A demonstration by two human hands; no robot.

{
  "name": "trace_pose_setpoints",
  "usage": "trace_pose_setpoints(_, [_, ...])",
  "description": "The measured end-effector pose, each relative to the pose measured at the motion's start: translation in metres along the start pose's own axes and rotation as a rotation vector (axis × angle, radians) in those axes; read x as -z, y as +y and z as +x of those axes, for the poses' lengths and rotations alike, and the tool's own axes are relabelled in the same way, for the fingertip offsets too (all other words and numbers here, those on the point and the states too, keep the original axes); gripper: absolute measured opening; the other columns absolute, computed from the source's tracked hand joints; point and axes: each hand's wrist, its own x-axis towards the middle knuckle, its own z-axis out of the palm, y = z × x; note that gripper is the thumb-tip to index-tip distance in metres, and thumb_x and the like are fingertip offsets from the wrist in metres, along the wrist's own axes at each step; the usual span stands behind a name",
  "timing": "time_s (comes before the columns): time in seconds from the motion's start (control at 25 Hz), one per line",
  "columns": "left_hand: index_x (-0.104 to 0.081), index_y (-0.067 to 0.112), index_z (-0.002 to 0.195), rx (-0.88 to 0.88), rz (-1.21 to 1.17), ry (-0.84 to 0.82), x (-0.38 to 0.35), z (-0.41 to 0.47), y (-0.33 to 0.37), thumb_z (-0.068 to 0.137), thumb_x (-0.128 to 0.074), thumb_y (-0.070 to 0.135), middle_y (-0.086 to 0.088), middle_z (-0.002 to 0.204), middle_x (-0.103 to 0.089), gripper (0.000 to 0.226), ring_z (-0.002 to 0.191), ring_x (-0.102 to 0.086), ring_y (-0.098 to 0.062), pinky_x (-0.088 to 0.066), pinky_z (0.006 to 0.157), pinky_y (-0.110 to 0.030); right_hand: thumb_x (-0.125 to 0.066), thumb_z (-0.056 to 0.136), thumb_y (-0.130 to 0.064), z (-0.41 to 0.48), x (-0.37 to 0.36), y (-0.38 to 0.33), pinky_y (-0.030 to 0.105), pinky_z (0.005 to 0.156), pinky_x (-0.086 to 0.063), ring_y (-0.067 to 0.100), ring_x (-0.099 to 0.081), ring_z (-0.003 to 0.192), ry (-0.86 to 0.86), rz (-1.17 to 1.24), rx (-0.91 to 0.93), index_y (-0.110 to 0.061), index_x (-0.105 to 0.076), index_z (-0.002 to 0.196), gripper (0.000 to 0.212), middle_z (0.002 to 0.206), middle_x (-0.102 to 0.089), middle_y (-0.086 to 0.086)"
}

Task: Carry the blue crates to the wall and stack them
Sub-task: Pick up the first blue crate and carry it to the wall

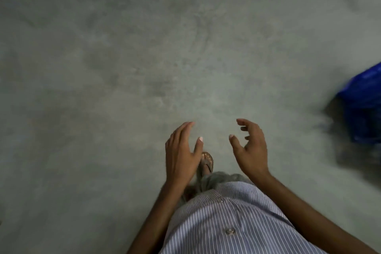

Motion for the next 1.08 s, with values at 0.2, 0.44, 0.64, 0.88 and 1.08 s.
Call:
trace_pose_setpoints(0.2, [-0.049,0.026,0.145,-0.213,0.075,-0.268,-0.092,-0.045,0.05,0.094,-0.059,0.036,0.007,0.151,-0.049,0.053,0.138,-0.046,-0.014,-0.036,0.111,-0.031,-0.072,0.087,-0.019,-0.053,0.079,0.108,0.043,0.092,-0.052,0.011,-0.054,0.114,0.183,-0.051,-0.174,-0.027,-0.056,0.13,0.046,0.123,-0.058,-0.008])
trace_pose_setpoints(0.44, [-0.039,0.032,0.152,-0.349,0.086,-0.532,-0.209,-0.092,0.155,0.099,-0.055,0.038,0.011,0.157,-0.041,0.056,0.143,-0.039,-0.008,-0.023,0.114,-0.025,-0.074,0.087,-0.02,-0.095,0.188,0.218,0.035,0.082,-0.055,0.003,-0.057,0.106,0.235,0.019,-0.299,-0.031,-0.055,0.129,0.047,0.118,-0.06,-0.013])
trace_pose_setpoints(0.64, [-0.042,0.037,0.145,-0.452,0.015,-0.67,-0.313,-0.104,0.255,0.097,-0.06,0.033,0.015,0.149,-0.046,0.051,0.135,-0.046,-0.006,-0.041,0.111,-0.036,-0.072,0.087,-0.019,-0.087,0.285,0.286,0.022,0.075,-0.05,0.002,-0.06,0.101,0.481,0.071,-0.436,-0.033,-0.056,0.124,0.043,0.112,-0.062,-0.017])
trace_pose_setpoints(0.88, [-0.046,0.039,0.14,-0.344,-0.109,-0.799,-0.399,-0.066,0.35,0.097,-0.065,0.029,0.022,0.136,-0.053,0.048,0.116,-0.057,0.002,-0.051,0.092,-0.022,-0.072,0.088,-0.017,-0.044,0.344,0.343,0.024,0.075,-0.052,0.003,-0.061,0.101,0.634,0.19,-0.578,-0.033,-0.055,0.123,0.042,0.112,-0.062,-0.017])
trace_pose_setpoints(1.08, [-0.049,0.04,0.136,-0.373,-0.157,-0.892,-0.486,0.008,0.423,0.096,-0.065,0.023,0.021,0.131,-0.056,0.046,0.111,-0.06,0.002,-0.051,0.085,-0.017,-0.073,0.088,-0.013,0.053,0.404,0.397,0.027,0.076,-0.055,0.007,-0.062,0.1,0.804,0.232,-0.644,-0.03,-0.057,0.122,0.041,0.111,-0.064,-0.012])
